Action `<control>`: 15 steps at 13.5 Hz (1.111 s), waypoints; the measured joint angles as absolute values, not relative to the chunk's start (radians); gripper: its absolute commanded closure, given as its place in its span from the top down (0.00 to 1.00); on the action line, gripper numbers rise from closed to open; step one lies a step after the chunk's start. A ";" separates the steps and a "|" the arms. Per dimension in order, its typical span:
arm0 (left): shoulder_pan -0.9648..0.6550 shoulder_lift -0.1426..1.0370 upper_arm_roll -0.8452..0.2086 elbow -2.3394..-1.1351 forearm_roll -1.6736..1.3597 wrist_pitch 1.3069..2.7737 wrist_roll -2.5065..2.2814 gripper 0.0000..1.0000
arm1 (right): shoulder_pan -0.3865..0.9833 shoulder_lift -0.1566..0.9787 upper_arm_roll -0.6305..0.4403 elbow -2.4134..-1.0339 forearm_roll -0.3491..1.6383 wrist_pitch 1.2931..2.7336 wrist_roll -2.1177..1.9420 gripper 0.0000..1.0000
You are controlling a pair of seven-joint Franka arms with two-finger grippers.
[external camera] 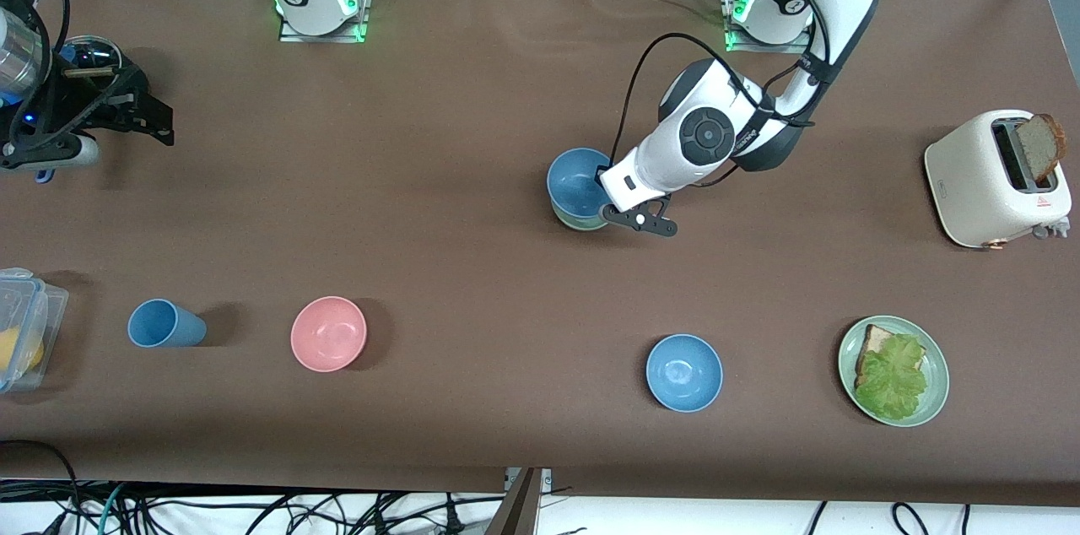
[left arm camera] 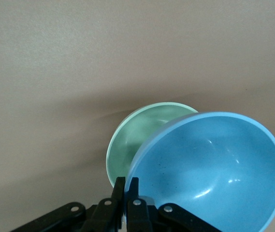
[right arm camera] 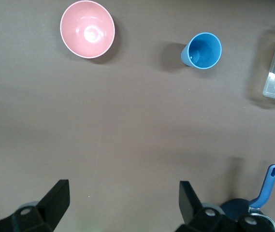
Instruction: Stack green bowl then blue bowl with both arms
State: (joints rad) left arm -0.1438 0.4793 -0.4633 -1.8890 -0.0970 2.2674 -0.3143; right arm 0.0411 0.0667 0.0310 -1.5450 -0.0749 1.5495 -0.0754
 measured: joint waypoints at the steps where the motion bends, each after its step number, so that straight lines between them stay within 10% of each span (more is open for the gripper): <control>1: -0.145 0.485 -0.462 -1.890 -0.095 2.271 -0.314 0.00 | 0.041 0.067 0.030 -1.545 -0.075 1.550 -0.075 1.00; 4: -0.145 0.497 -0.458 -1.891 -0.089 2.274 -0.315 0.00 | 0.041 0.067 0.030 -1.545 -0.075 1.550 -0.075 1.00; 5: -0.145 0.500 -0.458 -1.892 -0.088 2.274 -0.315 0.20 | 0.041 0.067 0.030 -1.545 -0.075 1.550 -0.075 1.00; 6: -0.146 0.504 -0.458 -1.892 -0.088 2.274 -0.317 0.95 | 0.041 0.067 0.030 -1.545 -0.075 1.550 -0.075 1.00; 15: -0.141 0.470 -0.436 -1.804 -0.088 2.182 -0.407 1.00 | 0.041 0.067 0.030 -1.545 -0.075 1.551 -0.075 1.00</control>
